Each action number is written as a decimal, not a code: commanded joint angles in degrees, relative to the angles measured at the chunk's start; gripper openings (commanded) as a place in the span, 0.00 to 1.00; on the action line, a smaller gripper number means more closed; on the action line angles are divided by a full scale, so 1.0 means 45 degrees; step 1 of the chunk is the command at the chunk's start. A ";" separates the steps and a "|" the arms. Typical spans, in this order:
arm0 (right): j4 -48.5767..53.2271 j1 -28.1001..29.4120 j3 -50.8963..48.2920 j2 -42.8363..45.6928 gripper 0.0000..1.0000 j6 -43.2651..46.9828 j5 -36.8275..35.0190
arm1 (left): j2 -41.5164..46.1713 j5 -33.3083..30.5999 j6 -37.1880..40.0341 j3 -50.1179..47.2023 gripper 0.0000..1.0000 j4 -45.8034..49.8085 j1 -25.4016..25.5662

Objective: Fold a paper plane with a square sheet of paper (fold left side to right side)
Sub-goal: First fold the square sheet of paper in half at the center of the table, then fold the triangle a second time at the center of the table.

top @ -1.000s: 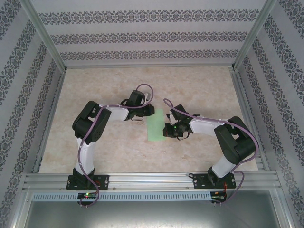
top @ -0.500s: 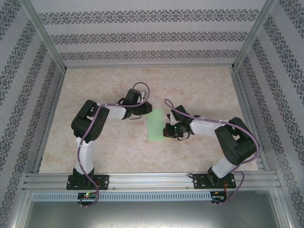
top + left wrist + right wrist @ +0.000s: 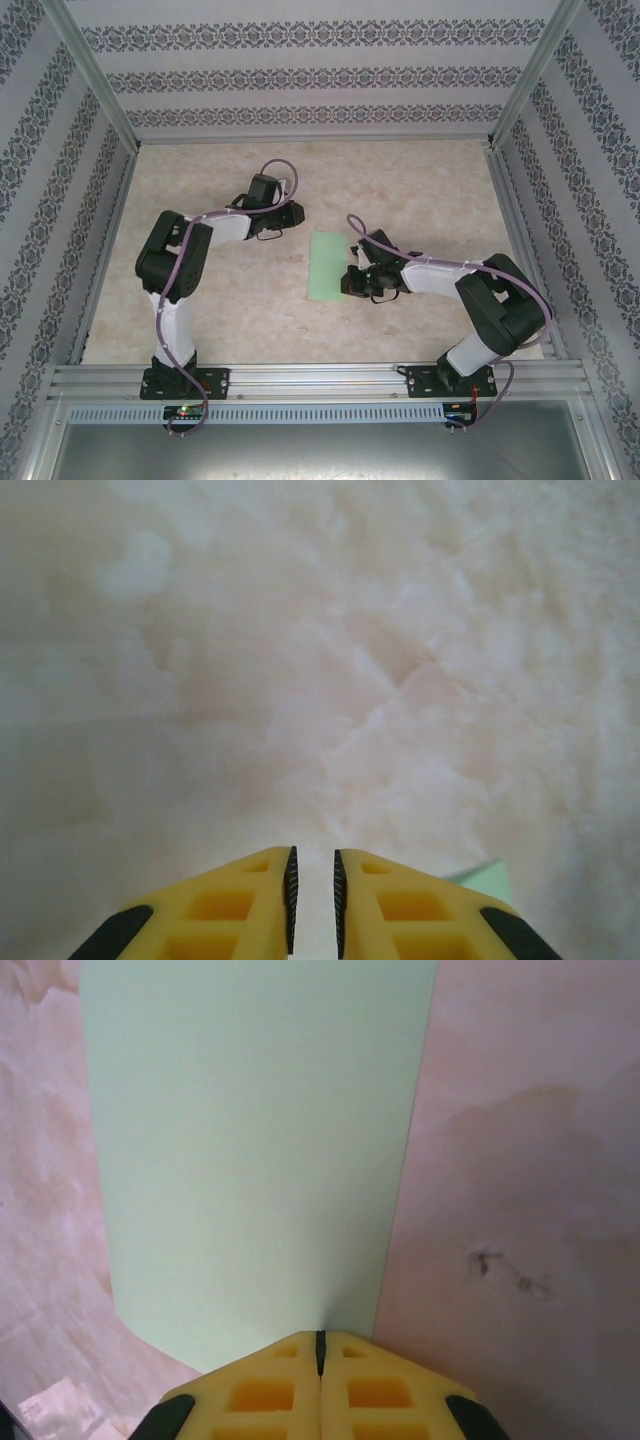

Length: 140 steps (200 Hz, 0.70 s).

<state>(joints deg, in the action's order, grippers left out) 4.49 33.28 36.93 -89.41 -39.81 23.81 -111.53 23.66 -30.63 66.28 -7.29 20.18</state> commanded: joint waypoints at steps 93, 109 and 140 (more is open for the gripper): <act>-0.0693 -0.2703 -0.0477 0.2666 0.61 0.0251 0.0509 | 0.3060 0.2077 -0.2253 -0.2853 0.21 0.1988 0.2237; -0.1095 -0.2834 -0.0635 0.2622 0.67 0.0008 0.0809 | 0.2771 0.1893 -0.2252 -0.2659 0.21 0.2577 0.2492; -0.1422 -0.2893 -0.0954 0.2736 0.82 -0.0298 0.0955 | 0.2524 0.1083 -0.1792 -0.2290 0.21 0.3555 0.2654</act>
<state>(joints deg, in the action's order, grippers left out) 0.93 20.73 34.20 -78.02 -39.59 25.82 -98.94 31.03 -39.11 53.87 2.83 31.53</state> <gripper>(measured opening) 0.768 0.207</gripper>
